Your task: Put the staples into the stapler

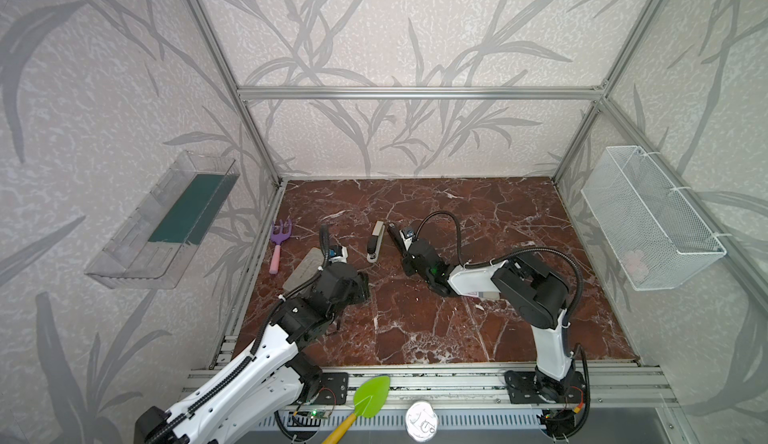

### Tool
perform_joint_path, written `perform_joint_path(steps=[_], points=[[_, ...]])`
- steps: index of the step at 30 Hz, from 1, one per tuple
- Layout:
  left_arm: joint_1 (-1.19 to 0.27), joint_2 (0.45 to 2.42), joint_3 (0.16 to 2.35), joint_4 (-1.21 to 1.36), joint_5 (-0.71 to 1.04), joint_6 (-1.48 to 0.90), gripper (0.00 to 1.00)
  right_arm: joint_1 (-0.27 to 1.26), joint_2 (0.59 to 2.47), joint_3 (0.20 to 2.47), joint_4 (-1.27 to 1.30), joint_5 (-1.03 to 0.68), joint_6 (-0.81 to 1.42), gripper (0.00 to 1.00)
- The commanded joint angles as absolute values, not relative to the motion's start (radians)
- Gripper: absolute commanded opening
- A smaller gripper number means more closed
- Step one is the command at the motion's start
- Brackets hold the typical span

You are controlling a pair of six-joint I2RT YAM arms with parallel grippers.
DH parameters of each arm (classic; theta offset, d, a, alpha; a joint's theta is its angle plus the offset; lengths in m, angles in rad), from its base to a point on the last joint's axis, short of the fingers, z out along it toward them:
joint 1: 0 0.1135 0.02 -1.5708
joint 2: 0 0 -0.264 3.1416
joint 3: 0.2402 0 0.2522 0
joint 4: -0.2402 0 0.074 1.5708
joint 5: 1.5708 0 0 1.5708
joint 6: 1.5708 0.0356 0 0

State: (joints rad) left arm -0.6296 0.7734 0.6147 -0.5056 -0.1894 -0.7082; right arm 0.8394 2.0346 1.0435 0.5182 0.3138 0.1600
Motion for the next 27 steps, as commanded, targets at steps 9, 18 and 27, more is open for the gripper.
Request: perform_joint_path(steps=[9,18,27], points=[[-0.589,0.818,0.678,-0.494,-0.169,-0.704,0.6,0.838,1.889,0.969,0.431,0.302,0.161,0.52],[-0.532,0.891,0.729,-0.458,-0.122,-0.7,0.72,0.772,1.554,0.889,0.145,0.184,0.175,0.56],[-0.439,1.052,0.874,-0.575,-0.046,-0.633,0.99,0.67,1.283,0.801,-0.075,-0.032,0.207,0.99]])
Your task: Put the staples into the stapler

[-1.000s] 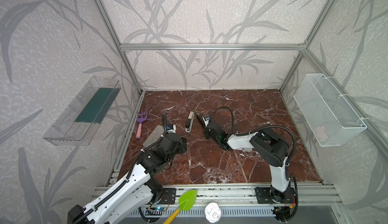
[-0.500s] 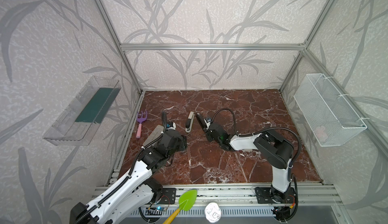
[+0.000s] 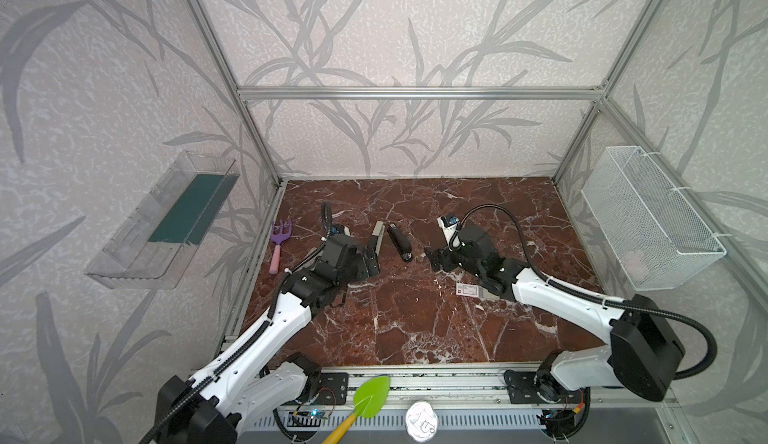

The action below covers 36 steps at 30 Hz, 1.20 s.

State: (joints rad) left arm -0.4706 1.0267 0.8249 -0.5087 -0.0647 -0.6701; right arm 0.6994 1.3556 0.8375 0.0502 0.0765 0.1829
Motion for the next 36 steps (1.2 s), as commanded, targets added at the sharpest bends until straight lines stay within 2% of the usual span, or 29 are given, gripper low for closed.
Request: perform_joint_path(steps=[1,4,7,12,16,20,22,24,28,29,30,31,33,34,36], points=[[-0.424,1.062,0.885,-0.584,-0.048,-0.614,0.99,0.651,1.256,0.787,-0.086,-0.041,0.215,0.99],[-0.377,1.079,0.917,-0.62,-0.095,-0.538,0.99,0.573,1.164,0.748,-0.127,-0.016,0.232,1.0],[-0.292,1.098,0.934,-0.634,-0.129,-0.488,0.99,0.489,1.094,0.731,-0.177,0.089,0.223,1.0],[-0.149,1.089,0.89,-0.538,-0.178,-0.395,0.99,0.413,0.996,0.61,-0.022,0.46,0.13,1.0],[-0.066,1.087,0.796,-0.377,-0.242,-0.287,0.99,0.319,1.015,0.523,0.123,0.59,0.07,1.0],[0.001,1.122,0.666,-0.125,-0.348,-0.242,0.99,0.234,1.128,0.471,0.248,0.601,0.064,1.0],[0.035,1.165,0.612,0.016,-0.331,-0.243,0.99,0.22,1.206,0.448,0.336,0.596,0.062,1.0],[0.049,1.235,0.56,0.189,-0.317,-0.24,0.98,0.219,1.309,0.394,0.535,0.59,0.022,0.99],[0.049,1.395,0.453,0.593,-0.261,-0.164,0.94,0.217,1.366,0.36,0.762,0.549,-0.059,0.99],[0.045,1.429,0.443,0.678,-0.251,-0.118,0.91,0.199,1.396,0.329,0.884,0.513,-0.063,0.99],[0.038,1.425,0.452,0.644,-0.207,-0.101,0.92,0.18,1.408,0.327,0.899,0.489,-0.012,0.99],[0.037,1.45,0.439,0.694,-0.183,-0.086,0.91,0.154,1.422,0.321,0.885,0.395,0.017,0.99],[0.031,1.572,0.327,1.052,-0.161,-0.05,0.91,0.132,1.525,0.29,1.087,0.286,-0.029,0.99],[0.031,1.596,0.3,1.142,-0.165,-0.043,0.92,0.132,1.55,0.282,1.116,0.241,-0.037,0.99],[0.03,1.509,0.362,0.874,-0.206,-0.096,0.92,0.132,1.621,0.276,1.219,0.207,-0.066,0.99]])
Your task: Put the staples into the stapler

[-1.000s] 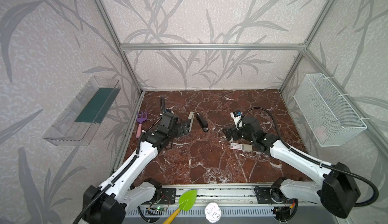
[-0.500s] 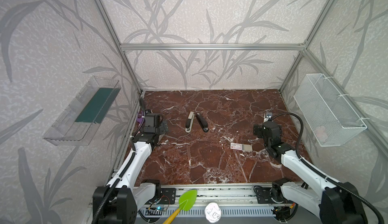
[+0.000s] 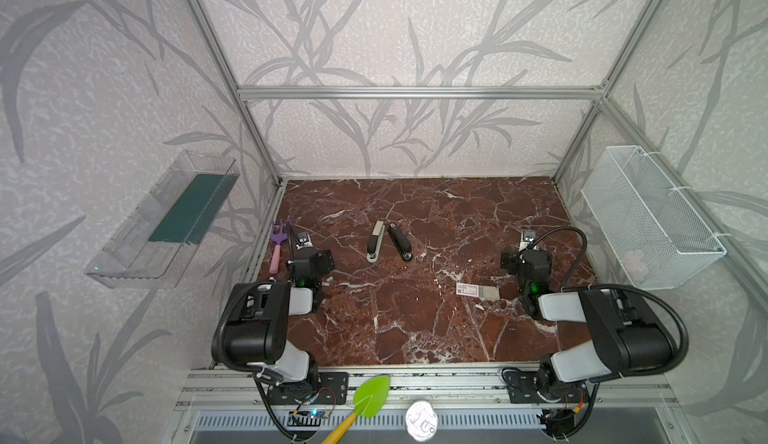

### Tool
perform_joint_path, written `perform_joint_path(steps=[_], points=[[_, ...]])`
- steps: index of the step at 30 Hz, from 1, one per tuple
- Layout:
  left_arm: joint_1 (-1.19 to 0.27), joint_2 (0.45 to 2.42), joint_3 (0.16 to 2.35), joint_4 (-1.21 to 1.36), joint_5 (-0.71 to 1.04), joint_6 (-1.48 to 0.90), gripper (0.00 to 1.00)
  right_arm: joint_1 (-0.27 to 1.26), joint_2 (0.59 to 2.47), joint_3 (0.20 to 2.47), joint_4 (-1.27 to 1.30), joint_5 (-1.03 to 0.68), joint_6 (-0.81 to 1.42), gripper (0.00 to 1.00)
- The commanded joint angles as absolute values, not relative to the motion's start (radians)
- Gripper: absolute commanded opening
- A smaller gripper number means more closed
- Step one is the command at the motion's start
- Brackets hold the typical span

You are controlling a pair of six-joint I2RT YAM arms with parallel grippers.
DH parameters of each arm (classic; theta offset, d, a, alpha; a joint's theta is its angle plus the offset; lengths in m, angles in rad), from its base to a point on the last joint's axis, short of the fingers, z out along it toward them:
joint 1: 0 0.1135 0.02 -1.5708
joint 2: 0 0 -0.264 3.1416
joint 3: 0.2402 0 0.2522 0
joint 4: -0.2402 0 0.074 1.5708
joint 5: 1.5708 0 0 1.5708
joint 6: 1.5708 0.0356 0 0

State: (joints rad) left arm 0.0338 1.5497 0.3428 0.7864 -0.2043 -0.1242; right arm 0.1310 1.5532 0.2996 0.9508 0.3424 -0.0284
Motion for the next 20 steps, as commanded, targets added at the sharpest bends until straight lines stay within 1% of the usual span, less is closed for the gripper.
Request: perform_joint_path(steps=[1,2,3,4,5,6,7,9,11,13,15,20], points=[[0.034,1.52,0.389,0.84,-0.215,-0.098,0.93,0.131,1.599,0.283,1.18,0.203,-0.059,0.99],[0.026,1.544,0.371,0.917,-0.219,-0.086,0.99,0.127,1.571,0.312,1.08,0.209,-0.039,0.99],[0.022,1.579,0.35,1.018,-0.218,-0.059,0.99,0.118,1.563,0.332,1.022,0.201,-0.027,0.99],[0.002,1.57,0.352,1.0,-0.297,-0.059,0.99,0.115,1.57,0.339,1.014,0.213,-0.019,0.99],[-0.005,1.553,0.367,0.942,-0.321,-0.077,0.99,0.115,1.589,0.335,1.052,0.215,-0.025,0.99],[-0.005,1.549,0.372,0.924,-0.318,-0.075,0.99,0.116,1.595,0.332,1.083,0.215,-0.034,0.99],[-0.005,1.554,0.367,0.942,-0.315,-0.074,0.99,0.117,1.582,0.337,1.042,0.207,-0.029,0.99],[-0.009,1.581,0.352,1.023,-0.297,-0.041,0.99,0.117,1.594,0.342,1.054,0.179,-0.048,0.99],[-0.012,1.566,0.359,0.98,-0.288,-0.044,0.99,0.117,1.585,0.356,1.01,0.156,-0.051,0.99],[-0.011,1.579,0.354,1.013,-0.287,-0.038,0.99,0.117,1.587,0.356,1.022,0.146,-0.058,0.99],[-0.01,1.575,0.369,0.974,-0.299,-0.051,0.99,0.117,1.587,0.361,1.009,0.147,-0.059,0.99],[-0.009,1.575,0.367,0.979,-0.299,-0.051,0.99,0.117,1.589,0.36,1.011,0.147,-0.058,0.99]])
